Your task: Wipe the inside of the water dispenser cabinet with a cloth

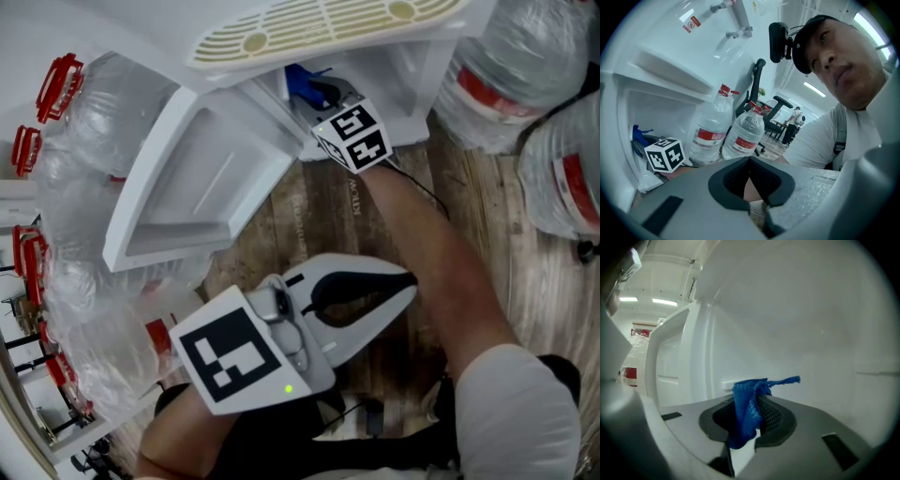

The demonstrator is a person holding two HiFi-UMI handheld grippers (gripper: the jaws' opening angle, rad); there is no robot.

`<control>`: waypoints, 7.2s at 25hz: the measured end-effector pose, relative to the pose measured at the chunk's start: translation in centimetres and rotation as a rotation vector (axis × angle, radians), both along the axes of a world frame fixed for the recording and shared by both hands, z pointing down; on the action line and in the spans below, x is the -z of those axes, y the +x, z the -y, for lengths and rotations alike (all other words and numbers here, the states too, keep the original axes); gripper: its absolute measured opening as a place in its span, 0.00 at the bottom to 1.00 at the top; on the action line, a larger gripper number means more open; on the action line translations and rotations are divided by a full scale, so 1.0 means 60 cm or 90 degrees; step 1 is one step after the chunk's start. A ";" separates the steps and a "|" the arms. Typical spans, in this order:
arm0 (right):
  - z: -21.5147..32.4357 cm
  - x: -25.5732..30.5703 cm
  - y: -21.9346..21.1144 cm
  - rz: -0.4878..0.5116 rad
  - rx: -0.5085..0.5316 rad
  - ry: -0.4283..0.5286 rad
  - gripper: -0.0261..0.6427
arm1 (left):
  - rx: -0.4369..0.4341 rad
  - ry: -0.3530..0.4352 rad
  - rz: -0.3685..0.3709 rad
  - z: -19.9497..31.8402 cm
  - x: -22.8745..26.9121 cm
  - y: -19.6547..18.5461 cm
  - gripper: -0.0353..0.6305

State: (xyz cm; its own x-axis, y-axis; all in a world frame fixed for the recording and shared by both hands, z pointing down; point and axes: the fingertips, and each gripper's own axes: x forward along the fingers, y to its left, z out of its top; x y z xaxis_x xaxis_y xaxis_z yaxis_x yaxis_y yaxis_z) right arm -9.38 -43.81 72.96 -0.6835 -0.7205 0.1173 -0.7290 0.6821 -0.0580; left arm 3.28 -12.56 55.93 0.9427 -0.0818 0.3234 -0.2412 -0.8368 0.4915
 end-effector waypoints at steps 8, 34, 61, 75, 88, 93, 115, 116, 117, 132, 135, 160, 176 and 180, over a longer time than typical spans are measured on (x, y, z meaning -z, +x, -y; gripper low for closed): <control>-0.055 -0.011 0.011 0.005 0.047 0.007 0.16 | -0.005 -0.005 0.003 -0.002 -0.006 0.009 0.05; -0.027 0.113 -0.005 0.030 0.042 0.096 0.15 | -0.011 -0.006 0.011 -0.001 -0.012 0.004 0.05; -0.023 0.225 -0.011 0.068 0.022 0.177 0.15 | -0.019 -0.024 -0.006 -0.008 -0.010 0.006 0.05; -0.076 0.226 0.059 0.116 -0.077 0.149 0.16 | -0.031 -0.021 -0.045 -0.010 0.023 0.021 0.05; 0.047 0.200 0.237 0.157 -0.487 0.079 0.14 | -0.007 -0.006 -0.042 -0.008 0.034 -0.008 0.05; 0.046 0.189 0.250 0.182 -0.508 0.064 0.14 | -0.011 -0.002 -0.040 -0.012 0.035 -0.014 0.05; -0.066 0.176 0.319 0.486 -0.494 -0.007 0.16 | -0.029 0.004 -0.030 -0.021 0.026 0.003 0.05; -0.072 0.172 0.319 0.485 -0.491 -0.008 0.16 | -0.031 0.006 -0.031 -0.021 0.027 0.005 0.05; -0.077 0.167 0.317 0.484 -0.486 -0.009 0.16 | -0.035 0.009 -0.032 -0.021 0.027 0.007 0.05; 0.032 0.130 0.299 0.836 -0.384 -0.141 0.16 | -0.042 0.023 -0.029 -0.025 0.026 0.021 0.05; 0.045 0.117 0.304 0.870 -0.382 -0.167 0.16 | -0.043 0.021 -0.026 -0.027 0.023 0.020 0.05; -0.029 0.060 0.298 0.856 -0.374 -0.198 0.16 | -0.049 0.010 -0.031 -0.028 0.018 0.030 0.05; 0.037 -0.009 0.333 0.906 -0.424 -0.181 0.15 | -0.058 0.014 -0.029 -0.036 0.015 0.024 0.05; -0.003 -0.011 0.340 0.892 -0.422 -0.164 0.15 | -0.053 0.007 -0.027 -0.034 0.013 0.023 0.05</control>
